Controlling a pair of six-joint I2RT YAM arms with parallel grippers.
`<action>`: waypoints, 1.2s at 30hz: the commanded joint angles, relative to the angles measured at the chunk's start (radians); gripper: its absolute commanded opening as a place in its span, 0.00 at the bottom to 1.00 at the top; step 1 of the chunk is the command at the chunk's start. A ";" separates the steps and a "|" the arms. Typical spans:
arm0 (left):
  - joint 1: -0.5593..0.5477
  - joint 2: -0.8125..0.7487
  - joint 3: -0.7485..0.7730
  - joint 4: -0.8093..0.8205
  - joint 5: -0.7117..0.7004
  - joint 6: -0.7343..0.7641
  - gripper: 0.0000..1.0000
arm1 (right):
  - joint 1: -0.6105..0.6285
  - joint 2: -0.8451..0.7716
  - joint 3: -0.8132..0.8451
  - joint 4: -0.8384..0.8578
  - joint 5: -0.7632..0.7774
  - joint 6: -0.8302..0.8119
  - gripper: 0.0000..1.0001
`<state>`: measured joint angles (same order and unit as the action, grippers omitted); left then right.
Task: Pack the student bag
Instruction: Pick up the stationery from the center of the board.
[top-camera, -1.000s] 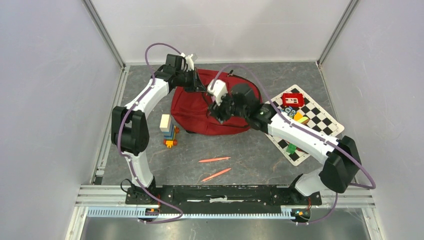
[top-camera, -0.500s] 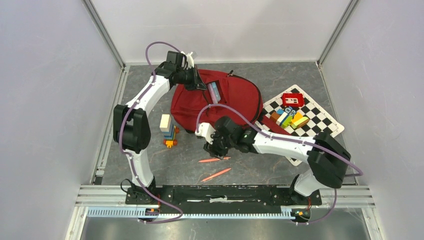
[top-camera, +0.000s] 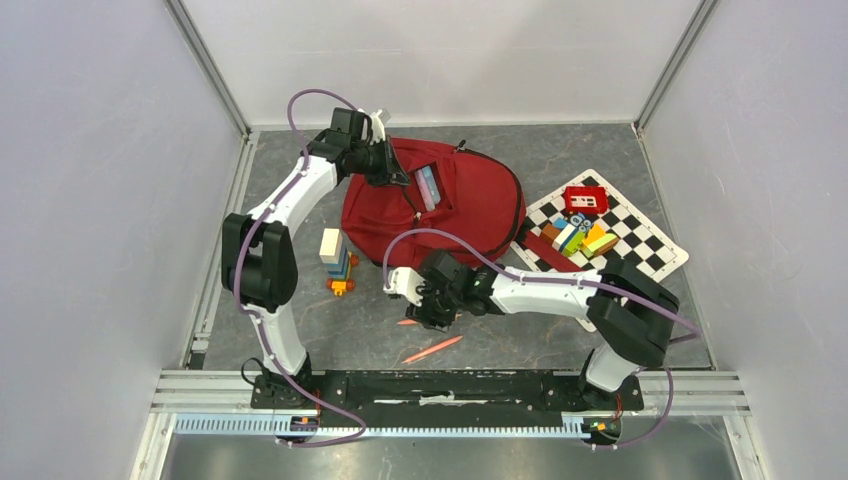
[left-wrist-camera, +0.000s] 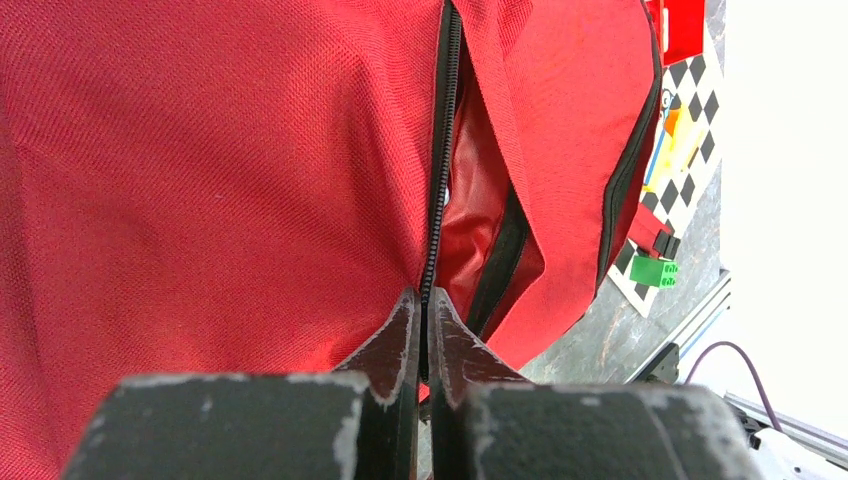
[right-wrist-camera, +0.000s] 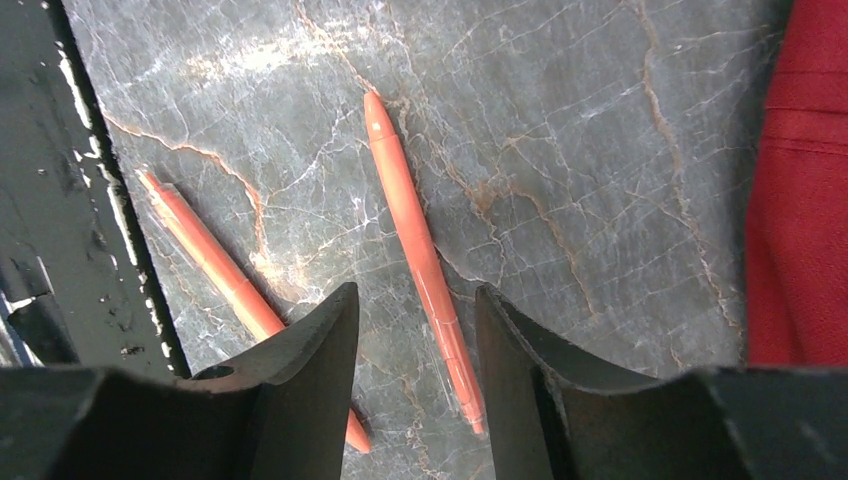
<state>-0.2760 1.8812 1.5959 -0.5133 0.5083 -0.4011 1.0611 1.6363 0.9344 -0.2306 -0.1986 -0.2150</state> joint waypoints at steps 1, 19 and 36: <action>0.005 -0.076 -0.009 0.013 0.001 -0.031 0.06 | 0.014 0.030 0.001 0.024 0.042 -0.027 0.50; 0.006 -0.064 0.004 0.006 -0.001 -0.024 0.06 | 0.041 0.070 -0.015 0.033 0.091 -0.040 0.37; 0.006 -0.048 0.033 0.002 0.003 -0.002 0.06 | 0.033 -0.082 0.048 0.018 0.287 0.040 0.00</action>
<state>-0.2760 1.8774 1.5883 -0.5098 0.4995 -0.4019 1.0996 1.6688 0.9287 -0.2283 -0.0296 -0.2310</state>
